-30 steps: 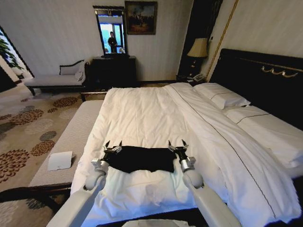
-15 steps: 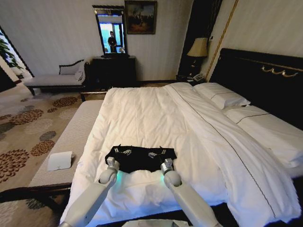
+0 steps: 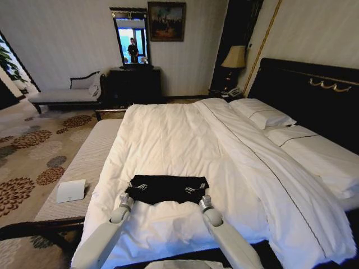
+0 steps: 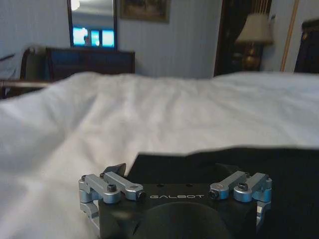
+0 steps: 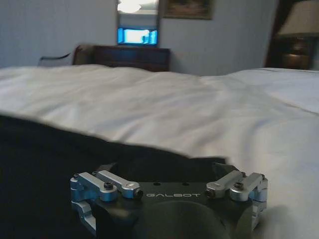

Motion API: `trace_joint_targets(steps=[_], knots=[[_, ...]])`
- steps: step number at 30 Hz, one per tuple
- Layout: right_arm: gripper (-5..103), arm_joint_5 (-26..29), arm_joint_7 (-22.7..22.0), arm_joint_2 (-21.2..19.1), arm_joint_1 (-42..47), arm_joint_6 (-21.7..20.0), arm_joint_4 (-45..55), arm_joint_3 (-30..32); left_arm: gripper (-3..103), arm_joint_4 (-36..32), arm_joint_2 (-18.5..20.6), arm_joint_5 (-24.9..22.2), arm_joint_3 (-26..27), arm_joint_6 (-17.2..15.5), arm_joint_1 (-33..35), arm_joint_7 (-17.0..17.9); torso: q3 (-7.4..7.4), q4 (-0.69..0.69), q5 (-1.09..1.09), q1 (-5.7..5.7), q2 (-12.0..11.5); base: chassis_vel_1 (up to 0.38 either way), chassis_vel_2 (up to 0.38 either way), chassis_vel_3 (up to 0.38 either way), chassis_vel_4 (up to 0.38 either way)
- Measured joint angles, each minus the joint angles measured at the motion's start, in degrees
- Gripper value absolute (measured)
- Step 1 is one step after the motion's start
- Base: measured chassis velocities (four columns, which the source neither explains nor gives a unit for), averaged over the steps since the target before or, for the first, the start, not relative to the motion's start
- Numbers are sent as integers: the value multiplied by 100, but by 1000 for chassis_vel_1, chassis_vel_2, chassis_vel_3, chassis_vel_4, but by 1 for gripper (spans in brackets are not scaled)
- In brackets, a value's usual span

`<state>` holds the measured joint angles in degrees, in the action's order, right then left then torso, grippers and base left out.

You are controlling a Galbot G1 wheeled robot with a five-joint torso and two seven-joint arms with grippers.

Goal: Fold the clothes on the bed.

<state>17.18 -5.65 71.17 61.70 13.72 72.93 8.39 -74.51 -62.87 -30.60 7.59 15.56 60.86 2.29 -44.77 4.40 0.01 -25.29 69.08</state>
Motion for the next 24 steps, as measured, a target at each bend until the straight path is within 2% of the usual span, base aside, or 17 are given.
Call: trace_joint_targets(steps=[1,2,6,7,9,10,12,13,16,18,19,21,24], knots=[[100,0,0,0,0,0,0,0,100,0,0,0,0,0,0,0,0,0,0,0,0,0,0,0,0],[100,235,-15,-105,97,-55,230,77,100,-237,54,5,89,81,115,-49,0,2,-2,0,1,0,0,0,0],[100,1451,-25,-618,453,-590,1033,418,100,-1070,217,-21,582,173,723,-189,1,2,0,1,1,0,0,0,0],[100,1451,-25,-618,453,-590,1033,418,100,-1070,217,-21,582,173,723,-189,1,2,0,1,1,0,0,0,0],[100,2345,27,-864,633,-1068,1448,703,100,-1420,204,-23,959,173,1094,-120,2,3,-1,1,1,0,0,0,0],[100,2593,44,-920,673,-1196,1543,772,100,-1509,196,-8,1071,173,1216,-82,2,3,0,1,1,0,0,0,0],[100,3698,147,-1166,848,-1809,1949,1051,100,-1844,166,29,1449,167,1718,6,1,2,-4,1,1,0,0,0,0],[100,3698,147,-1166,848,-1809,1949,1051,100,-1844,166,29,1449,167,1718,6,1,2,-4,1,1,0,0,0,0],[100,4723,385,-1406,958,-2381,2113,1221,100,-2499,68,103,1943,163,2450,66,2,2,-2,1,1,0,0,0,0],[100,5115,498,-1484,930,-2567,1990,1221,100,-2988,-1,78,2202,163,2911,66,2,2,1,2,1,0,0,0,0],[100,5115,498,-1484,930,-2567,1990,1221,100,-2988,-1,78,2202,163,2911,66,2,2,1,2,1,0,0,0,0],[100,5452,549,-1505,905,-2714,1888,1205,100,-3384,-63,32,2353,163,3299,64,2,-1,1,2,1,0,0,0,0],[100,5627,587,-1503,878,-2813,1855,1137,100,-3709,-146,44,2467,165,3657,50,2,2,0,1,1,0,0,0,0]])
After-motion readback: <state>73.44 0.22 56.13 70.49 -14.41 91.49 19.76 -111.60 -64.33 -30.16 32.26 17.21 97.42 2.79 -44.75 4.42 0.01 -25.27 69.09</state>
